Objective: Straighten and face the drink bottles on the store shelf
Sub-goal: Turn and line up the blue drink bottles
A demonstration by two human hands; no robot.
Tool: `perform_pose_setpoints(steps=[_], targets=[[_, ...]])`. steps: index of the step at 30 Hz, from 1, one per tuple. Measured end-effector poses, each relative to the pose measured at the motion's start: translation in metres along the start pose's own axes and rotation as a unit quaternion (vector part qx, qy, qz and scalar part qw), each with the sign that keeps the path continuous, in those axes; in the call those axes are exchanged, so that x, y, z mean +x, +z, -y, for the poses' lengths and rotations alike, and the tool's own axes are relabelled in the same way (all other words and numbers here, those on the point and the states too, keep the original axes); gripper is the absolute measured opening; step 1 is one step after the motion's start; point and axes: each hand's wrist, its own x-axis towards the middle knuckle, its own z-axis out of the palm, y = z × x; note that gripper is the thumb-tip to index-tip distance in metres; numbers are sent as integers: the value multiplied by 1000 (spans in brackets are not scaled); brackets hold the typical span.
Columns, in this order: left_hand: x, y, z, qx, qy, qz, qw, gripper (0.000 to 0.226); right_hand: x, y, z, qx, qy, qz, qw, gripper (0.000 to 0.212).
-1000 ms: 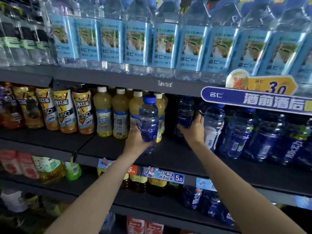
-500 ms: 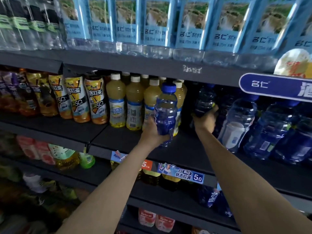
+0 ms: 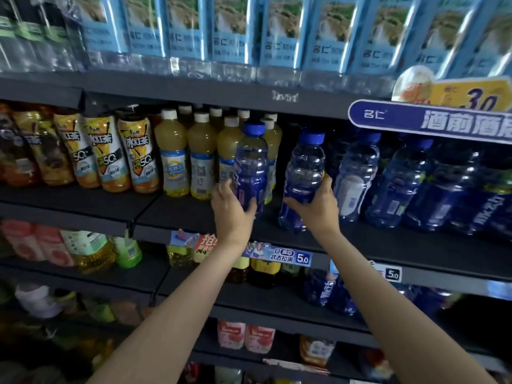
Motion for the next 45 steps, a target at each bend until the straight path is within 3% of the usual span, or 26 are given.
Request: perform_pose_setpoints(steps=[2, 4, 7, 9, 11, 15, 17, 20, 22, 24, 27, 30, 32, 34, 37, 38, 39, 40, 42, 44, 45], targets=[[-12, -12, -4, 14, 90, -32, 995, 42, -8, -8, 2, 8, 1, 21, 1000, 85], [-22, -26, -5, 2, 139, 17, 990, 40, -14, -19, 4, 28, 10, 46, 998, 83], [-28, -45, -10, -75, 59, 209, 973, 50, -29, -37, 6, 133, 29, 67, 988, 76], [-29, -54, -15, -103, 5, 315, 943, 58, -45, -48, 15, 229, 37, 89, 969, 56], [-31, -63, -27, -138, -43, 376, 915, 58, -59, -55, 27, 314, 43, 126, 940, 50], [-36, -81, -47, -264, -143, 423, 855, 30, -75, -62, 49, 384, 28, 148, 911, 43], [-42, -85, -49, -259, -148, 422, 856, 24, -81, -61, 52, 361, 30, 132, 923, 42], [-54, -85, -49, -179, -133, 365, 904, 31, -85, -58, 53, 283, 29, 102, 953, 36], [-54, -89, -47, -84, -84, 288, 950, 49, -85, -57, 56, 279, 68, 117, 951, 38], [-54, -96, -46, 16, 21, 214, 976, 60, -88, -56, 62, 326, 125, 146, 925, 44], [-56, -104, -45, 134, 167, 167, 962, 68, -96, -50, 65, 386, 194, 128, 893, 55], [-57, -106, -43, 143, 210, 164, 953, 72, -101, -47, 64, 434, 236, 88, 865, 63], [-55, -108, -41, 50, 154, 190, 968, 67, -102, -49, 63, 462, 248, 70, 849, 69], [-51, -116, -46, -109, -11, 278, 954, 57, -102, -53, 60, 484, 243, 62, 838, 74], [-47, -126, -48, -286, -257, 426, 819, 51, -102, -59, 56, 505, 212, 81, 833, 73], [-48, -128, -49, -308, -282, 453, 788, 52, -102, -60, 55, 513, 200, 90, 830, 66], [-47, -127, -48, -314, -278, 467, 779, 53, -102, -62, 53, 516, 187, 100, 830, 57], [-48, -127, -49, -313, -264, 462, 787, 53, -103, -64, 51, 516, 177, 115, 830, 49], [-50, -122, -49, -267, -193, 419, 846, 57, -103, -66, 49, 499, 179, 147, 835, 46], [-50, -121, -45, -139, -51, 342, 928, 60, -104, -67, 50, 491, 210, 155, 831, 57], [-50, -120, -43, -78, 34, 301, 950, 63, -104, -66, 50, 498, 227, 149, 824, 64]])
